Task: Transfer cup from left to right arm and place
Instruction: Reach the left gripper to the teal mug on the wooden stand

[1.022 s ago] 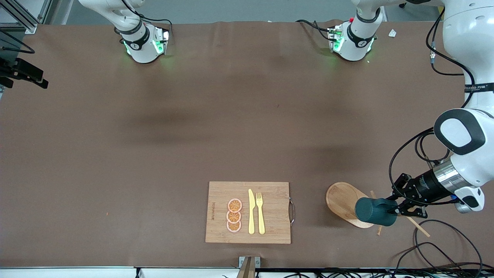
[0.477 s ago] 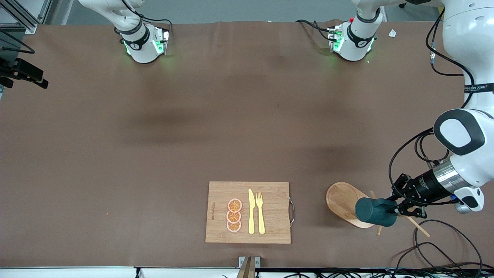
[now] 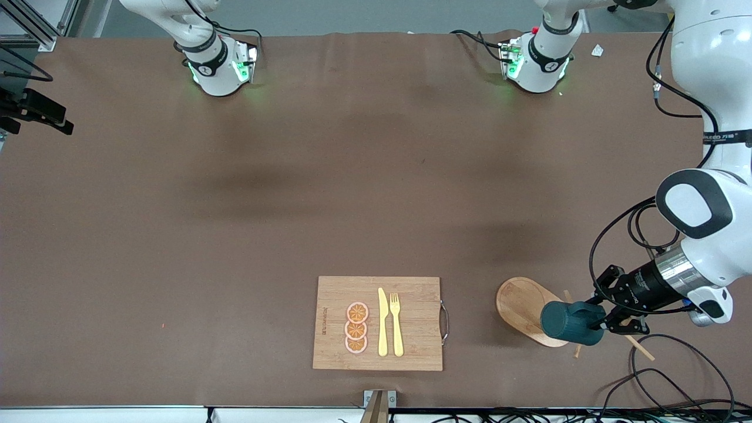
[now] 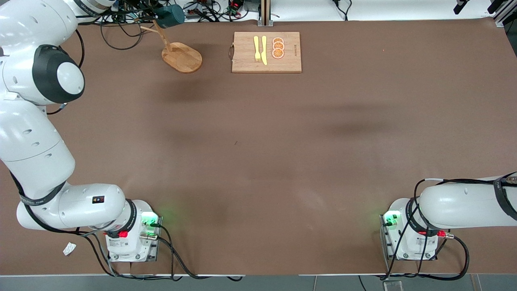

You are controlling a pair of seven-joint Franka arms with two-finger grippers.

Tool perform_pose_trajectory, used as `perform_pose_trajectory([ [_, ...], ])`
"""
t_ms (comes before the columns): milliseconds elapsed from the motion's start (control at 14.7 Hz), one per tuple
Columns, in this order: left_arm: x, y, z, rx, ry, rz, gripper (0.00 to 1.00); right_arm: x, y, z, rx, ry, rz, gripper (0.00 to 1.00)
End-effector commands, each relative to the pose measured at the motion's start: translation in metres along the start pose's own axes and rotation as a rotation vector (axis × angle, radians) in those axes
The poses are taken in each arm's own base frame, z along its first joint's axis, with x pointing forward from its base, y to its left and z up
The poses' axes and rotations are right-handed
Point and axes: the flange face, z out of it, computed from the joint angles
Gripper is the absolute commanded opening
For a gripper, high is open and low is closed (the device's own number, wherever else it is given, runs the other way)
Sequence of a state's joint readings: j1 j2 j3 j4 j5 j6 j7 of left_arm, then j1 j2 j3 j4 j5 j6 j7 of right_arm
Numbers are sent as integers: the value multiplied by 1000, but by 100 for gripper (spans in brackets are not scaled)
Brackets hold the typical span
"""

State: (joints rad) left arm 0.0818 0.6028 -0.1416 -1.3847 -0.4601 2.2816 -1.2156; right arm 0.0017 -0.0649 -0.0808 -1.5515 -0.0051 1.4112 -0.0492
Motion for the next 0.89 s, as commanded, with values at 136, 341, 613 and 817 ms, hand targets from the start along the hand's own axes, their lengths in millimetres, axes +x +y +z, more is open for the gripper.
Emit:
perform_pose_trajectory([
  [136, -5, 10, -2, -29, -14, 9, 75, -4, 0, -3, -4, 2, 0, 100],
  [341, -9, 10, 3, -23, -18, 20, 85, -5, 0, -4, -4, 3, 0, 100],
  [613, -7, 6, 14, -8, -19, 32, 87, -4, 0, -3, -4, 2, 0, 100],
  [817, -7, 7, 23, -8, -21, 41, 87, -5, 0, -4, -4, 3, 0, 100],
])
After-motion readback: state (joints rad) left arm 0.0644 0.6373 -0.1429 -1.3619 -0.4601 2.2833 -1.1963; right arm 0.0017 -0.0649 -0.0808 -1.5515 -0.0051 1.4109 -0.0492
